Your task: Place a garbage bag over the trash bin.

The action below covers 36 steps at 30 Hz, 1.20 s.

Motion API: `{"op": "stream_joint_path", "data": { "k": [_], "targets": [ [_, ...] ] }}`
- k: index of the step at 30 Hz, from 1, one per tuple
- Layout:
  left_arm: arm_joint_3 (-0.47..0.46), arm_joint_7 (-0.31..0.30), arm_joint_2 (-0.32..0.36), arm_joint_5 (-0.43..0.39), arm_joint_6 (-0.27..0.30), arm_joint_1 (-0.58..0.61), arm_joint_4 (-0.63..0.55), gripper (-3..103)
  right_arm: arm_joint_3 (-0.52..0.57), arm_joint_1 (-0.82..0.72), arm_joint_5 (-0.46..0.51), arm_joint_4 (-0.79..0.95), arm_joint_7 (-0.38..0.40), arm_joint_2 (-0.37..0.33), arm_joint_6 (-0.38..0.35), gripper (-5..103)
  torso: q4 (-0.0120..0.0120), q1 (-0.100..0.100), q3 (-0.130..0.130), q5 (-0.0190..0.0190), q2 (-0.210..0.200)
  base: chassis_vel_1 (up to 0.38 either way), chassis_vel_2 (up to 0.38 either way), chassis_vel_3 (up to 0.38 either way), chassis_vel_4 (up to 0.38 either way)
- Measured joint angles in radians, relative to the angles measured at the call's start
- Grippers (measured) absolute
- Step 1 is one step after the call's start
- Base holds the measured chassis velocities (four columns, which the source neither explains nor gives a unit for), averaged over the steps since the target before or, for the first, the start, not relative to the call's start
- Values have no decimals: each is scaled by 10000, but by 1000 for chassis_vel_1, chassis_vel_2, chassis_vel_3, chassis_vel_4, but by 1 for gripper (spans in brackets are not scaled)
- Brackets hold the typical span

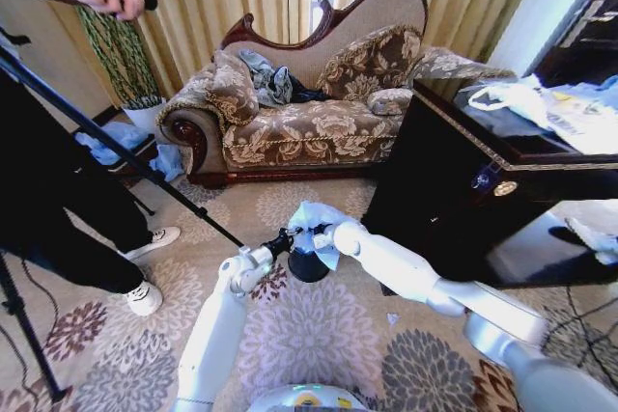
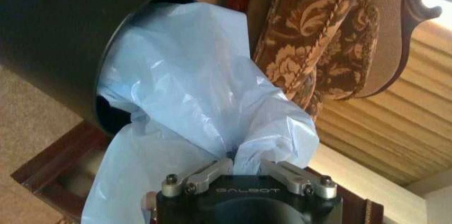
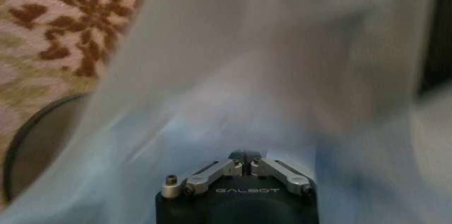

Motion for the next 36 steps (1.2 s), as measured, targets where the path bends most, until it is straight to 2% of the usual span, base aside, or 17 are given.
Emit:
{"op": "stream_joint_path", "data": {
  "k": [6, 8, 18, 24, 26, 31, 36],
  "targets": [
    [-218, 100, 68, -93, 155, 73, -81, 0, 148, 107, -521, -1172, 5, 752, 389, 0, 0, 0, 0, -2, 0, 0, 0, 0, 0],
    [-313, 111, 162, -131, 204, 84, -85, 0, 299, 107, -956, -1751, 40, 1063, 656, 0, -2, 1, 0, -2, 0, 0, 0, 0, 0],
    [-403, 132, 204, -174, 273, 116, -39, 0, 216, 499, -2181, -2824, -178, 1400, 1383, 0, -2, 1, 0, 0, 0, 0, 0, 0, 0],
    [-487, 236, -95, -47, 272, -7, 317, 0, -745, 991, -2381, -3035, -662, 1329, 1711, 0, -1, 1, 0, 1, 0, 0, 0, 0, 0],
    [-526, 294, -213, 10, 266, 22, 389, 0, -1300, 1158, -2197, -2934, -838, 1189, 1756, 0, -3, 1, 0, -3, 0, 0, 0, 0, 0],
    [-633, 416, -452, 129, 248, 134, 496, 0, -1910, 1276, -1994, -2907, -1002, 1145, 1846, 0, -4, 0, 0, -1, 0, 0, 0, 0, 0],
    [-881, 563, -697, 290, 213, 168, 716, 0, -2322, 1365, -2283, -3708, -1138, 1683, 2381, 0, 0, 0, 0, 0, 0, 0, 0, 0, 0]
  ]
}}
